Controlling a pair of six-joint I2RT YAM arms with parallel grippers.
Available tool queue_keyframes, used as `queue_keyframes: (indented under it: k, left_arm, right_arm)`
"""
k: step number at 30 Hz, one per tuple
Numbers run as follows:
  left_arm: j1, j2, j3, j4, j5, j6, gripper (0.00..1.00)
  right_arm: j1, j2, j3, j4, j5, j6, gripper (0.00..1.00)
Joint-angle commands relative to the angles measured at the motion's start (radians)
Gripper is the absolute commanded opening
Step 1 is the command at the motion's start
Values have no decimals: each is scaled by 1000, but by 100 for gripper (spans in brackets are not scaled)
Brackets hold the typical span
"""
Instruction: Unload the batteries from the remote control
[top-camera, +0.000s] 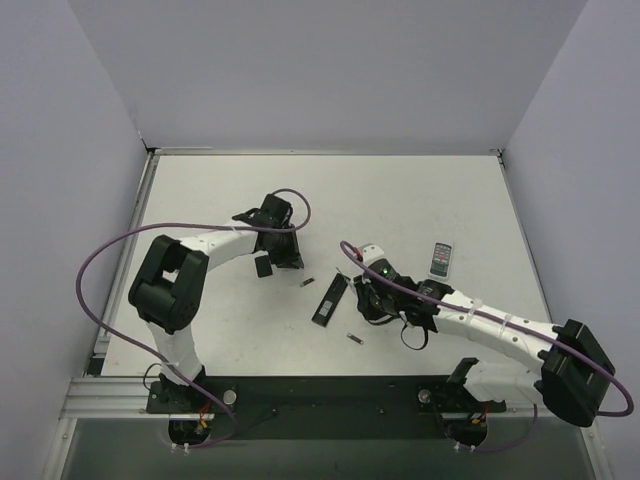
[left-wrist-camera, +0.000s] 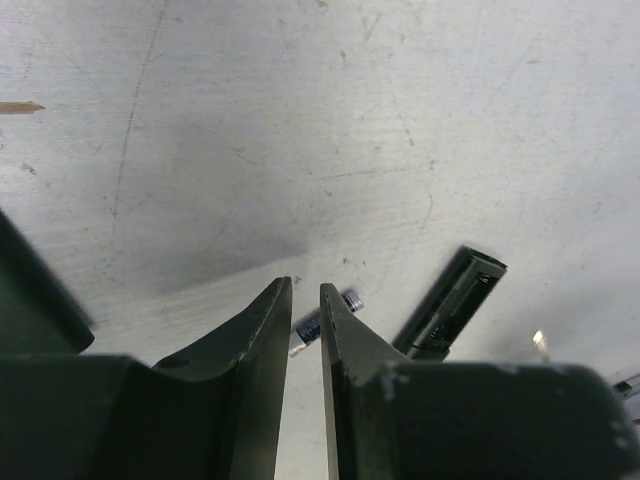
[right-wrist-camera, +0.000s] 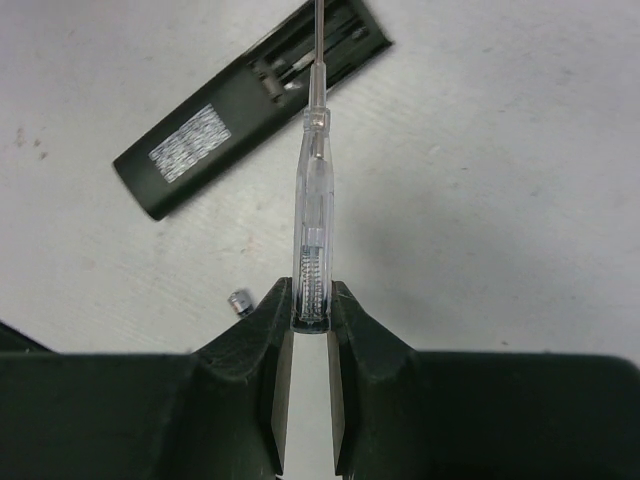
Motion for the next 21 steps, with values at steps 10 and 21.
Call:
queue_keyframes:
  k: [10,21]
  left_arm:
    - [-14,-276,73,-39,156,156,76]
    - [-119,-286,91,-82,117,220,81]
  right_arm:
    - [-498,-155,139,-194,115,64,0]
    - [-882,64,276,-228,2,-45,0]
